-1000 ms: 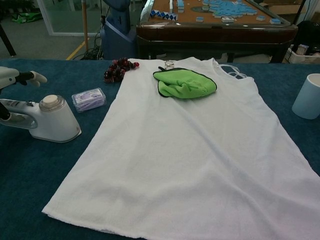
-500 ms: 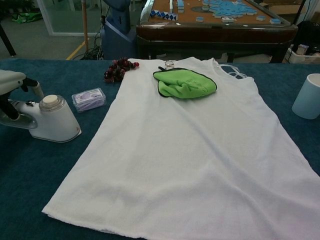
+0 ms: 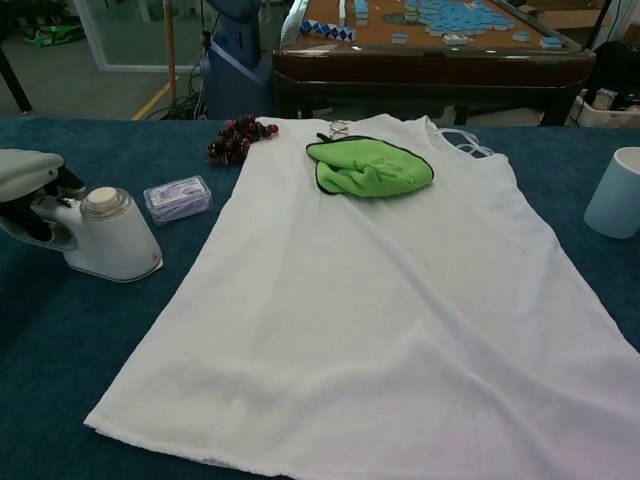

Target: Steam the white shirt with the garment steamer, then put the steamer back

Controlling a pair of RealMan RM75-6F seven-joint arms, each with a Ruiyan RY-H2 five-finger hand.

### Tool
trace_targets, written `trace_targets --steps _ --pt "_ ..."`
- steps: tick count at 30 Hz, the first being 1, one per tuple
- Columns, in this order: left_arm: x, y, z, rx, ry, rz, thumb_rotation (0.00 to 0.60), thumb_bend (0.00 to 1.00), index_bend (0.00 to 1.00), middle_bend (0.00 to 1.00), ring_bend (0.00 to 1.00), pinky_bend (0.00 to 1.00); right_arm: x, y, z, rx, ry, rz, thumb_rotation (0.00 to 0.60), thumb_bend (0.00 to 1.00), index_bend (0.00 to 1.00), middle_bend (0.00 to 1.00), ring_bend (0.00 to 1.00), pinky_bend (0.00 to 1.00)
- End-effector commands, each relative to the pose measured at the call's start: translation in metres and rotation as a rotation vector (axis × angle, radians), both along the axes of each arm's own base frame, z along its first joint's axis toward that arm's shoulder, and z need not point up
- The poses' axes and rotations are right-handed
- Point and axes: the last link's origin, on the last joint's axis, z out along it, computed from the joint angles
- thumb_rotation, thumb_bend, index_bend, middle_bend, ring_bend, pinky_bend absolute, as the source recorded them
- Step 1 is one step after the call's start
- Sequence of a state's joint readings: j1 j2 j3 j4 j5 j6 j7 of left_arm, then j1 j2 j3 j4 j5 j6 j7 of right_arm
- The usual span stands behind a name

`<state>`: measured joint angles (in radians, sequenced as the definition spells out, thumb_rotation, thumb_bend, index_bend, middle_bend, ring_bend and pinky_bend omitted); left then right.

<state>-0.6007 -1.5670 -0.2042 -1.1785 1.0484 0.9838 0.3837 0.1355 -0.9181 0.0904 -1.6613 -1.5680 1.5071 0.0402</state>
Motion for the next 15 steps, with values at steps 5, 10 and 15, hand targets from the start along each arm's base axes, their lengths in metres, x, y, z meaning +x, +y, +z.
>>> trace_targets --steps 5,10,15 --pt "-0.0023 0.0056 -0.0024 -0.019 -0.083 -0.017 0.6 0.17 0.68 0.52 0.44 0.51 0.0008 0.0008 0.0006 -0.004 0.003 -0.003 0.6 0.18 0.29 0.35 0.3 0.33" --pt "-0.0048 0.0086 0.0005 -0.035 -0.189 -0.009 0.6 0.17 0.73 0.55 0.47 0.55 0.0021 0.0004 -0.0015 0.002 0.006 -0.005 0.6 0.18 0.29 0.35 0.3 0.33" --pt "-0.0068 0.0098 0.0058 -0.046 -0.292 -0.002 0.6 0.17 0.78 0.58 0.49 0.58 0.0044 -0.001 -0.0043 0.011 0.009 -0.003 0.6 0.18 0.29 0.35 0.3 0.32"
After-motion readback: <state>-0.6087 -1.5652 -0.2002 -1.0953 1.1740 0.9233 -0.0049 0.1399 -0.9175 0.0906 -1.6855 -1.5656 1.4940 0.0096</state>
